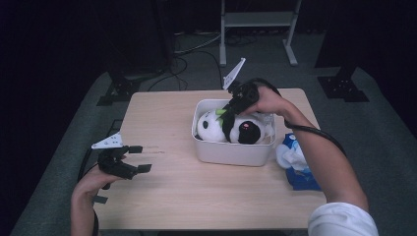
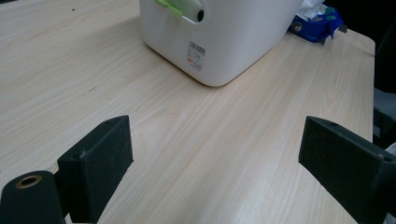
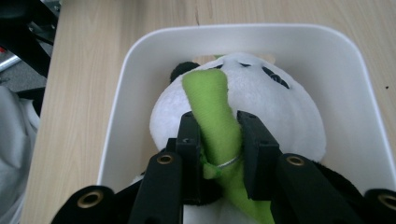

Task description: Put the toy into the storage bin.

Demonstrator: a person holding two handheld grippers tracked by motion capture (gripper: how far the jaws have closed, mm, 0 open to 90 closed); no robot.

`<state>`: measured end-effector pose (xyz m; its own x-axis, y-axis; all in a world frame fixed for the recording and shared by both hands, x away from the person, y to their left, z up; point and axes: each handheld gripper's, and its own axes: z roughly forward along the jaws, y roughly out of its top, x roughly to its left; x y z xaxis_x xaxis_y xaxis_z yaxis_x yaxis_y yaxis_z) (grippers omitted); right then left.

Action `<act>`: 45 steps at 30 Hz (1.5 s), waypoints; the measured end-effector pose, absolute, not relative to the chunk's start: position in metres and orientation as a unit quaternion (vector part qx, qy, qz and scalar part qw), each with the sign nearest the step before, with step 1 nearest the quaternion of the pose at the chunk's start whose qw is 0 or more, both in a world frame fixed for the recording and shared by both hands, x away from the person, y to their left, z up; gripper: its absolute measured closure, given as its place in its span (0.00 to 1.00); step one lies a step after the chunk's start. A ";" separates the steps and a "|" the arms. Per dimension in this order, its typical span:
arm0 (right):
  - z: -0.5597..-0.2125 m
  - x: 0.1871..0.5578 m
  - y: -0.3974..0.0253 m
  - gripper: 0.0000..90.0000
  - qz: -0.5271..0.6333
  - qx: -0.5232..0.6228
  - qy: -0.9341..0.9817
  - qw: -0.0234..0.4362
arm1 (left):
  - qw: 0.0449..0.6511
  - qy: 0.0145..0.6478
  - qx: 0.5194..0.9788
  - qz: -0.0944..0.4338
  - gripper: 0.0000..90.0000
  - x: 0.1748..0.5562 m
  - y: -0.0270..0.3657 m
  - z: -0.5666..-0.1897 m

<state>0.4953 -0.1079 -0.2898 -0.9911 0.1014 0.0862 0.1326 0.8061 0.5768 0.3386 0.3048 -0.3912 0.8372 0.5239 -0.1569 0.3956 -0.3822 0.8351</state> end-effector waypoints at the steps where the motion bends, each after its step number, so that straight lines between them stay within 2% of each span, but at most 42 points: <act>1: -0.290 0.495 -0.108 0.79 -0.305 -0.062 -0.950 0.026 | 0.482 0.277 0.829 0.067 0.10 0.339 0.305 -0.391; 20: -0.327 0.481 -0.103 0.79 -0.298 -0.049 -0.951 0.067 | 0.485 0.277 0.826 0.068 0.10 0.338 0.306 -0.390; 36: -0.340 0.493 -0.110 0.77 -0.286 -0.072 -0.954 0.063 | 0.482 0.277 0.829 0.064 0.10 0.340 0.304 -0.392; 41: -0.344 0.491 -0.113 0.63 -0.284 -0.085 -0.952 0.074 | 0.482 0.277 0.829 0.063 0.10 0.340 0.304 -0.392; 45: -0.341 0.490 -0.115 0.59 -0.289 -0.087 -0.951 0.072 | 0.482 0.276 0.829 0.062 0.09 0.340 0.302 -0.392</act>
<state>0.4904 -0.1149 -0.3410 -0.9743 0.1238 0.1880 0.2075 0.8176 0.5372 0.3396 0.3024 -0.3922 0.8404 0.5170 -0.1624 0.3969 -0.3832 0.8340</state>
